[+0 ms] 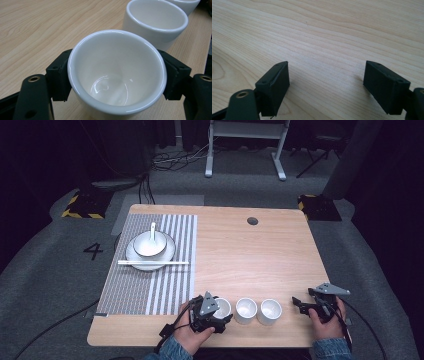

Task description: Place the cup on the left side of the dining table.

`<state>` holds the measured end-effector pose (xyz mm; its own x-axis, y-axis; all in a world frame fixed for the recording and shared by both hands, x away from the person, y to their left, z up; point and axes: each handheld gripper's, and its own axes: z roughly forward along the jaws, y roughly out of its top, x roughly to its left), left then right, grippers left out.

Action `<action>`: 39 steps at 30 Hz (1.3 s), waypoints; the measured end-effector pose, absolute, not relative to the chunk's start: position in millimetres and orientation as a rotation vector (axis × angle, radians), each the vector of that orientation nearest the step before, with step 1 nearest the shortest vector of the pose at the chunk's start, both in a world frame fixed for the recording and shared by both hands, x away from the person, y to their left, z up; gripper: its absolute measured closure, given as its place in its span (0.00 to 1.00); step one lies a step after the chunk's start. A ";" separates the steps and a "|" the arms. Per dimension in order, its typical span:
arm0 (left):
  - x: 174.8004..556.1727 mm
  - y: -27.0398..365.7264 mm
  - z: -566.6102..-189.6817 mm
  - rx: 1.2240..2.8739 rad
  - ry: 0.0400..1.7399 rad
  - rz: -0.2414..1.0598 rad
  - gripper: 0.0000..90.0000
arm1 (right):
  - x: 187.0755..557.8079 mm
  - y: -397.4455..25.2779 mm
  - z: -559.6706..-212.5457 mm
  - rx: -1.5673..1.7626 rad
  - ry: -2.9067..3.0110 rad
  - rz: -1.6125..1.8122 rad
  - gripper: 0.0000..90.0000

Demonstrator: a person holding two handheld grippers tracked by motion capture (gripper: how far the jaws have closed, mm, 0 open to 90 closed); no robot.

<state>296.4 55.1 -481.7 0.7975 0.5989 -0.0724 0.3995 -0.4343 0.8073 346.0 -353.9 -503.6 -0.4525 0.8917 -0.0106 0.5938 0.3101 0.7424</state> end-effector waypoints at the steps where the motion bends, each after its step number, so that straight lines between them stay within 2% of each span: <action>1: 296.5 55.3 -481.5 2.079 0.746 0.274 0.29 | 346.0 -353.8 -503.6 1.320 2.160 0.952 0.23; 22: 300.6 63.7 -457.7 2.105 0.722 0.288 0.29 | 346.1 -353.9 -503.6 1.318 2.160 0.953 0.23; 39: 308.1 86.0 -436.0 2.066 0.788 0.338 0.29 | 346.0 -353.7 -503.7 1.314 2.163 0.955 0.23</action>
